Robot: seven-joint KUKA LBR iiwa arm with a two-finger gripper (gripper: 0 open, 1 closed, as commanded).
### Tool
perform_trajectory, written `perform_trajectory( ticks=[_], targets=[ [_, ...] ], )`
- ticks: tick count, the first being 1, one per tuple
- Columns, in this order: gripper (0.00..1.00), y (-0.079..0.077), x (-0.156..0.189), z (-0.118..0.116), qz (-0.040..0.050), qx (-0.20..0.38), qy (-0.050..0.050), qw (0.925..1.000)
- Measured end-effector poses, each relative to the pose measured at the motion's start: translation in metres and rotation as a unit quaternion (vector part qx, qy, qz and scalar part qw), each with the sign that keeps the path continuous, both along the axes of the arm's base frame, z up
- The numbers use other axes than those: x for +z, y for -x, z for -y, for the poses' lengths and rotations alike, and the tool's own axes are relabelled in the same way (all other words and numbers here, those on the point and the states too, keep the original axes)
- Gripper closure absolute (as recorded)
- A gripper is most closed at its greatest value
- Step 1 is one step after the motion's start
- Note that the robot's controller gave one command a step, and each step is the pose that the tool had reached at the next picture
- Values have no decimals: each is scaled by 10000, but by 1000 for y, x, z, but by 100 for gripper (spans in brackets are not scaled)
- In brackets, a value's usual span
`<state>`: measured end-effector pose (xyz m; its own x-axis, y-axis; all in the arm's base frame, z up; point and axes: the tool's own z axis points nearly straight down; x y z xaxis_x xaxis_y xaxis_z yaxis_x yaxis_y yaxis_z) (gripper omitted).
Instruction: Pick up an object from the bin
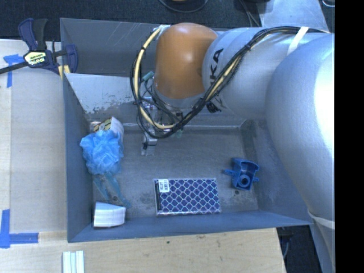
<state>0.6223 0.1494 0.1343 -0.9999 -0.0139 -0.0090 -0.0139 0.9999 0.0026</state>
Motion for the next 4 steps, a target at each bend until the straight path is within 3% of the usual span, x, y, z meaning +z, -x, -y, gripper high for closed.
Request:
perform_trajectory(
  ticks=[1, 2, 3, 4],
  targets=[
    [0, -7, -6, -11, -51, 326, 13, 9995],
    [0, 0, -13, -53, 21, 1355, 9, 9908],
    [0, -4, -49, -36, -47, 1885, 20, 9821],
    [0, 0, -57, -51, 67, 2747, 43, 9615]
  ],
)
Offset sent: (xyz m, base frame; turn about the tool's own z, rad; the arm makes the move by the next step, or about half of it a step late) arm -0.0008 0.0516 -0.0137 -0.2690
